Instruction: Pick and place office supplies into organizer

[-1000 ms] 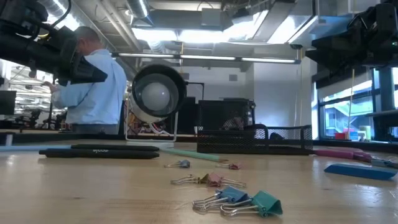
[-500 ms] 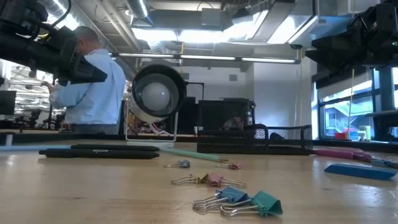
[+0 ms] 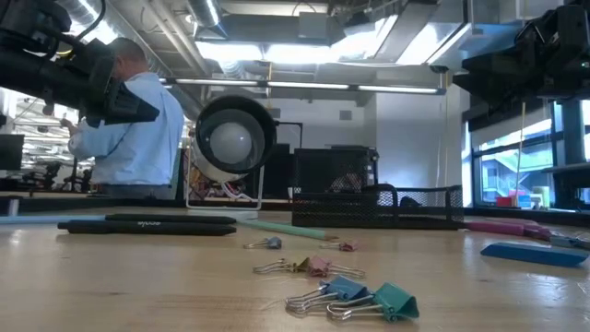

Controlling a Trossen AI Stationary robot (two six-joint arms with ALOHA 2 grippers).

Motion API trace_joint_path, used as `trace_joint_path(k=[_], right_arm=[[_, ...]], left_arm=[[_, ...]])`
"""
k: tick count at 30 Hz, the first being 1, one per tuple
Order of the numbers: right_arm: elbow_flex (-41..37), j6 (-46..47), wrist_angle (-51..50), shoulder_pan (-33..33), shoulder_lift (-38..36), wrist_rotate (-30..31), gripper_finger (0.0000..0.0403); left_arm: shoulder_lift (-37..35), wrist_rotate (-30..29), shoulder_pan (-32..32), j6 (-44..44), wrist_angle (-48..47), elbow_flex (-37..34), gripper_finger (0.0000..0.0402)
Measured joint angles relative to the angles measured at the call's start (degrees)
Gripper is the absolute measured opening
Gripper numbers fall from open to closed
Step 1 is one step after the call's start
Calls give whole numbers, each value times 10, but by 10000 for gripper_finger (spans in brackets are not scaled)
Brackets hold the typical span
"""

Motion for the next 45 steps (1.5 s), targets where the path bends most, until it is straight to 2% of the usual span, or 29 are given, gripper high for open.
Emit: trace_joint_path(k=[23, 27, 31, 38, 45], right_arm=[[0, 1, 0, 0, 0, 0, 174], [0, 56, 0, -1, 0, 10, 174], [0, 159, 0, -1, 0, 58, 174], [0, 199, 0, -1, 0, 61, 174], [0, 199, 0, -1, 0, 57, 174]], left_arm=[[0, 0, 0, 0, 0, 0, 127], [0, 0, 0, 0, 0, 0, 127], [0, 0, 0, 0, 0, 0, 127], [0, 0, 0, 0, 0, 0, 127], [0, -1, 0, 0, 0, 0, 127]])
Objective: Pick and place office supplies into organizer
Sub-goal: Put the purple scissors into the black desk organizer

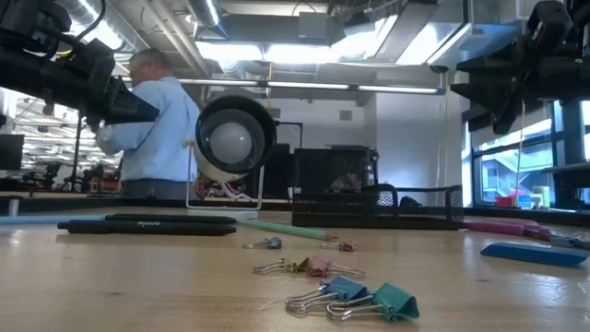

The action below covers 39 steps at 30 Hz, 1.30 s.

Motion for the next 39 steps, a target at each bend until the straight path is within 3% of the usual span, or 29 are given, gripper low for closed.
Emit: trace_joint_path(k=[14, 21, 25, 32, 39], right_arm=[[0, -1, 1, 0, 0, -2, 180], [0, 0, 4, 0, 0, -2, 236], [0, 68, 38, 0, 0, -4, 256], [0, 90, 93, 0, 0, -3, 259], [20, 85, 78, 0, 12, -1, 259]], left_arm=[[0, -1, 0, 0, 0, 0, 127], [0, -1, 0, 0, 0, 0, 127], [0, -1, 0, 0, 0, 0, 127], [0, 0, 0, -19, 0, 0, 127], [0, 0, 0, -26, 0, 0, 127]])
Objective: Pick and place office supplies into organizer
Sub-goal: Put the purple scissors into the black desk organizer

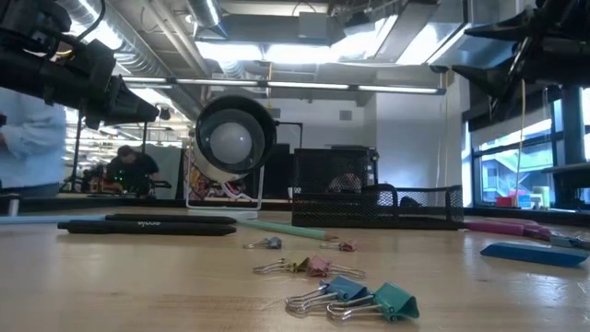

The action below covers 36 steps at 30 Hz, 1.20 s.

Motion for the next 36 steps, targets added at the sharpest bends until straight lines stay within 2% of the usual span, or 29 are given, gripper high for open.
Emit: trace_joint_path(k=[4, 8, 16, 20, 24, 28, 36], right_arm=[[63, -39, -33, 0, 49, 0, 259], [157, -51, -140, 0, 130, 5, 259], [372, 112, -430, 0, 344, 12, 259], [474, 190, -578, 3, 451, -25, 259], [548, 257, -716, 26, 550, -37, 259], [585, 285, -793, 61, 627, -67, 259], [587, 311, -806, 139, 737, -67, 259]], left_arm=[[0, 0, 0, 0, 0, 0, 127], [0, -2, 0, 0, 0, 0, 127], [0, -3, 0, 0, 0, 0, 127], [0, -3, 0, 0, 0, 0, 127], [0, -3, 0, 0, 0, 0, 127], [0, -3, 0, 0, 0, 0, 127], [0, -4, 0, 0, 0, 0, 127]])
